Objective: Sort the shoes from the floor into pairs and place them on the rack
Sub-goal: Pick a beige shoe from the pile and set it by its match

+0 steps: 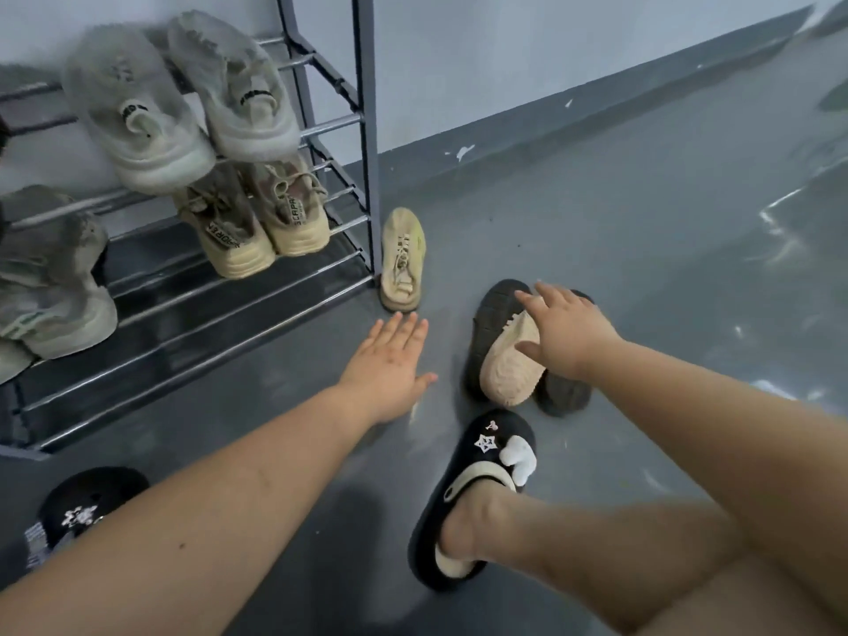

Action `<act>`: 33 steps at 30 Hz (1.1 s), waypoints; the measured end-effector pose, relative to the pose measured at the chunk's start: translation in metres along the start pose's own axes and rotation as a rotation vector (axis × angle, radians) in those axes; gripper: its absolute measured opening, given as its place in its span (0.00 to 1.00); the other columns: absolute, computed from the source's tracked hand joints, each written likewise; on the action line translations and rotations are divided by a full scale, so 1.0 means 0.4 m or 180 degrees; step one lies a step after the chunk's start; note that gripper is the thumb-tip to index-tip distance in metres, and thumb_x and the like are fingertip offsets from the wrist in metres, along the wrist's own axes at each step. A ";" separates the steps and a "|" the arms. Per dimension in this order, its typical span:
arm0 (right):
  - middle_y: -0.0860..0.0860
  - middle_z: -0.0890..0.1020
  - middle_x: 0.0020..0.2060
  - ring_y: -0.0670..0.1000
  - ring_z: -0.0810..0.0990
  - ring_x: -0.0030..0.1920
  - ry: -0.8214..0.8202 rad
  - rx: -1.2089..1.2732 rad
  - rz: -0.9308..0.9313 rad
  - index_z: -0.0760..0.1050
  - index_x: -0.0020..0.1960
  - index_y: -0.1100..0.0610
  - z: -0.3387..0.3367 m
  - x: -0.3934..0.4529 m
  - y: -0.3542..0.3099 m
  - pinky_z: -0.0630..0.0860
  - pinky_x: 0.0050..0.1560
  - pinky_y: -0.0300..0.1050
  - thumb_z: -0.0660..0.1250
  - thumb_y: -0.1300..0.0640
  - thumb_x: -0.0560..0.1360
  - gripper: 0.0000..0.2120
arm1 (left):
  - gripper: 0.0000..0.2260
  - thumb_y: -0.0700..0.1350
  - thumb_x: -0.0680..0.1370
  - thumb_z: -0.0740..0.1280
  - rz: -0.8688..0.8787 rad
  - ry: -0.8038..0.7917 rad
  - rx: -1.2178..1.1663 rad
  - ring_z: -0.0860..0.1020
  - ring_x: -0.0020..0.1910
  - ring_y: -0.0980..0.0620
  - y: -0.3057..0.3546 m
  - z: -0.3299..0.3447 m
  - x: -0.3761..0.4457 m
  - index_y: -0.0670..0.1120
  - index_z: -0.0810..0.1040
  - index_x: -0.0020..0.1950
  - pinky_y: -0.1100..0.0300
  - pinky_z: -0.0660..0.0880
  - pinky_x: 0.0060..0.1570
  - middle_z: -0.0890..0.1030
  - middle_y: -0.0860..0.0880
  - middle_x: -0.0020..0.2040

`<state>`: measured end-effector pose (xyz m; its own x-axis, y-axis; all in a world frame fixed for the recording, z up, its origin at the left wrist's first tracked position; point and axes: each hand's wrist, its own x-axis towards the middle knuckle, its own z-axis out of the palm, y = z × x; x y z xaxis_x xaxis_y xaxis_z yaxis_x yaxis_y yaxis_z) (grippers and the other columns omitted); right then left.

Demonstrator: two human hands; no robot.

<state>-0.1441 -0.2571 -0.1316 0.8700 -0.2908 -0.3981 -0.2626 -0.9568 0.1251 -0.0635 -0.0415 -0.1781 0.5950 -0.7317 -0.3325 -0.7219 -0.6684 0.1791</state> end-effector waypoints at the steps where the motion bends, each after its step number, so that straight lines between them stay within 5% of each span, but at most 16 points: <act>1: 0.55 0.51 0.78 0.57 0.53 0.77 -0.0018 -0.0082 -0.0046 0.48 0.78 0.52 -0.020 0.006 0.027 0.54 0.74 0.52 0.59 0.42 0.78 0.35 | 0.32 0.58 0.81 0.51 0.0064 0.0043 0.0017 0.41 0.77 0.49 0.013 -0.011 0.022 0.44 0.41 0.78 0.54 0.38 0.75 0.43 0.46 0.79; 12: 0.51 0.59 0.75 0.54 0.59 0.75 -0.0592 -0.0639 -0.0395 0.53 0.77 0.50 -0.004 0.062 0.230 0.63 0.70 0.51 0.57 0.42 0.78 0.31 | 0.31 0.58 0.81 0.50 0.0444 -0.0235 0.0178 0.42 0.78 0.50 0.096 -0.016 0.203 0.45 0.42 0.78 0.55 0.38 0.75 0.44 0.47 0.79; 20: 0.53 0.58 0.76 0.56 0.58 0.75 -0.0882 0.0212 -0.0147 0.49 0.78 0.51 0.219 0.114 0.191 0.61 0.72 0.52 0.56 0.41 0.79 0.32 | 0.31 0.58 0.81 0.51 0.0544 -0.0751 0.0008 0.47 0.78 0.50 0.104 0.062 0.275 0.45 0.44 0.78 0.55 0.41 0.75 0.48 0.47 0.79; 26: 0.52 0.47 0.78 0.56 0.55 0.76 -0.0898 0.1124 0.0489 0.41 0.78 0.54 0.354 0.126 0.160 0.62 0.72 0.51 0.51 0.36 0.77 0.38 | 0.30 0.56 0.81 0.55 0.0237 -0.1246 -0.0777 0.54 0.77 0.50 0.106 0.134 0.316 0.47 0.48 0.78 0.56 0.53 0.73 0.52 0.49 0.78; 30: 0.50 0.40 0.78 0.54 0.50 0.77 -0.0581 0.2003 0.0964 0.38 0.78 0.54 0.420 0.117 0.103 0.60 0.73 0.51 0.53 0.35 0.77 0.41 | 0.29 0.55 0.80 0.57 -0.0133 -0.1407 -0.1435 0.60 0.74 0.48 0.123 0.187 0.331 0.49 0.50 0.78 0.55 0.59 0.72 0.58 0.48 0.77; 33: 0.53 0.47 0.78 0.55 0.51 0.77 -0.0208 0.2385 0.1330 0.41 0.78 0.52 0.443 0.112 0.054 0.55 0.75 0.50 0.54 0.37 0.77 0.38 | 0.28 0.54 0.80 0.59 -0.0344 -0.1321 -0.1710 0.65 0.71 0.47 0.129 0.223 0.331 0.48 0.55 0.77 0.55 0.63 0.69 0.63 0.47 0.74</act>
<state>-0.1849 -0.2916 -0.3078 0.6209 -0.5976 -0.5074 -0.7822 -0.5148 -0.3508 -0.0537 -0.1609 -0.2952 0.3919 -0.6171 -0.6823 -0.3271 -0.7867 0.5236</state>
